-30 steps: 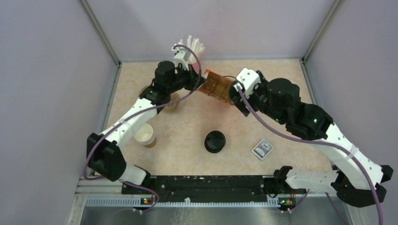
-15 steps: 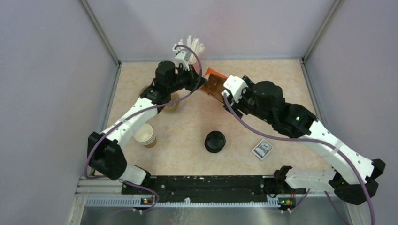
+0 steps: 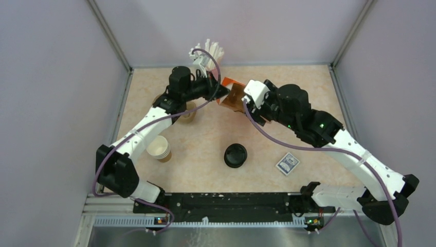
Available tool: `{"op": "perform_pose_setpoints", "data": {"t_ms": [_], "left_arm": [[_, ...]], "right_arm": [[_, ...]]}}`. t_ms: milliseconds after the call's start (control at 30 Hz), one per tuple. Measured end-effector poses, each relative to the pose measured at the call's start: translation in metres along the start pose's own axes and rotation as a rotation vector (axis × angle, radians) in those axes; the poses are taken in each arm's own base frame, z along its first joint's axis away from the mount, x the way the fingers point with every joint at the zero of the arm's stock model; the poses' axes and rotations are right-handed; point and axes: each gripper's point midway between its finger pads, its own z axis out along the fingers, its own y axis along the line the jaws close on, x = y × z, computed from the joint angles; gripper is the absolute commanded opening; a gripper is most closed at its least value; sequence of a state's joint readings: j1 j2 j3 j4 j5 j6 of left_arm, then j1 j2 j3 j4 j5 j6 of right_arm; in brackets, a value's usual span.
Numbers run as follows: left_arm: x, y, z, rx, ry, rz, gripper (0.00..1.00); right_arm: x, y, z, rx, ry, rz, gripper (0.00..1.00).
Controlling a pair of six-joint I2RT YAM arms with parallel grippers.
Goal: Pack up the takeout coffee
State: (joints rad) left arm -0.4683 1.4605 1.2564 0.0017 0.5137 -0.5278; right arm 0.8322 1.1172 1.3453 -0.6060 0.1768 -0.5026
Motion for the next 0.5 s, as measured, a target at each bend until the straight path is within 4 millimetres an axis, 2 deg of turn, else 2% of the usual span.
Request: {"op": "perform_pose_setpoints", "data": {"t_ms": [267, 400, 500], "left_arm": [[0.002, -0.005, -0.005, 0.087, 0.056, -0.094, 0.00], [0.004, 0.000, -0.002, 0.088, 0.081, -0.105, 0.00], [0.007, 0.002, -0.002, 0.092, 0.096, -0.083, 0.00]], "right_arm": [[0.019, -0.011, 0.005, -0.032, 0.018, -0.080, 0.70], [0.027, 0.005, 0.012, -0.097, 0.000, -0.127, 0.70], [0.040, 0.019, 0.016, -0.143, 0.001, -0.160, 0.68]]}}
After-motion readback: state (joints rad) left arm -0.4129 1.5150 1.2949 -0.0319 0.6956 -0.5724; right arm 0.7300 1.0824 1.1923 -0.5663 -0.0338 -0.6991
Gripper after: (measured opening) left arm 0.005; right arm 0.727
